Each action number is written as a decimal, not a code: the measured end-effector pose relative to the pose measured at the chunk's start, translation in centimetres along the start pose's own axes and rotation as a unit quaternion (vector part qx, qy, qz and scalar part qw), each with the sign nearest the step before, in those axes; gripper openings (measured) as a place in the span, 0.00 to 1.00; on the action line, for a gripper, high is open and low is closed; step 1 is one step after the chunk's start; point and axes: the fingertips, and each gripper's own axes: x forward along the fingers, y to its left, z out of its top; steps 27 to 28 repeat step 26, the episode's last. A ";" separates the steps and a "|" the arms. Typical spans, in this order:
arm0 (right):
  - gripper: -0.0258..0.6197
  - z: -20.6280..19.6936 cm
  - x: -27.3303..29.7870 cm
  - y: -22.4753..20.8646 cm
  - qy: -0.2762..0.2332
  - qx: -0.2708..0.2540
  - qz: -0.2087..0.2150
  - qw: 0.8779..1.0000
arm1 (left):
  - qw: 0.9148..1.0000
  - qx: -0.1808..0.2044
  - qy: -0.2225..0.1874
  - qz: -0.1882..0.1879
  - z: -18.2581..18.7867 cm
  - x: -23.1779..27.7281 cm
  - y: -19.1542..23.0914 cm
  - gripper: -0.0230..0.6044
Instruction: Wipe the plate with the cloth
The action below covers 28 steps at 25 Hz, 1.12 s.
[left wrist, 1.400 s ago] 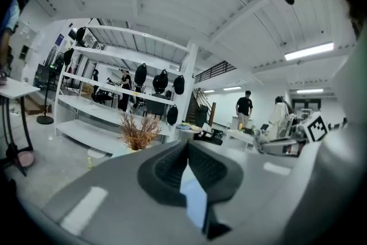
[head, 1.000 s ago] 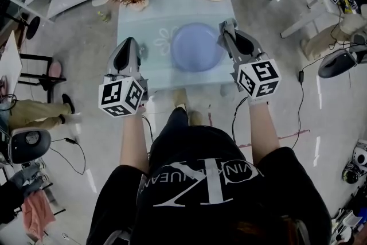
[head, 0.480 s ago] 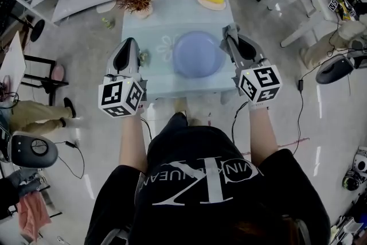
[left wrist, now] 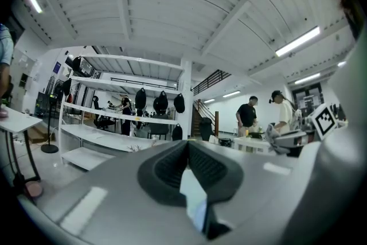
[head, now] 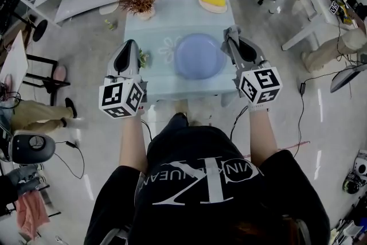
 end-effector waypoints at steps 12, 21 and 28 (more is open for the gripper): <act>0.09 -0.2 -0.4 -0.1 0.002 -0.002 0.003 1.000 | 1.000 0.000 0.000 -0.001 -0.1 0.0 -0.4 0.04; 0.09 -0.6 -1.2 -0.8 0.003 0.003 0.006 1.000 | 1.000 -0.001 0.000 -0.001 -0.2 -0.1 -1.4 0.04; 0.09 -0.8 -1.6 -1.2 0.002 0.003 0.007 1.000 | 1.000 -0.002 0.000 -0.001 -0.4 -0.1 -2.0 0.04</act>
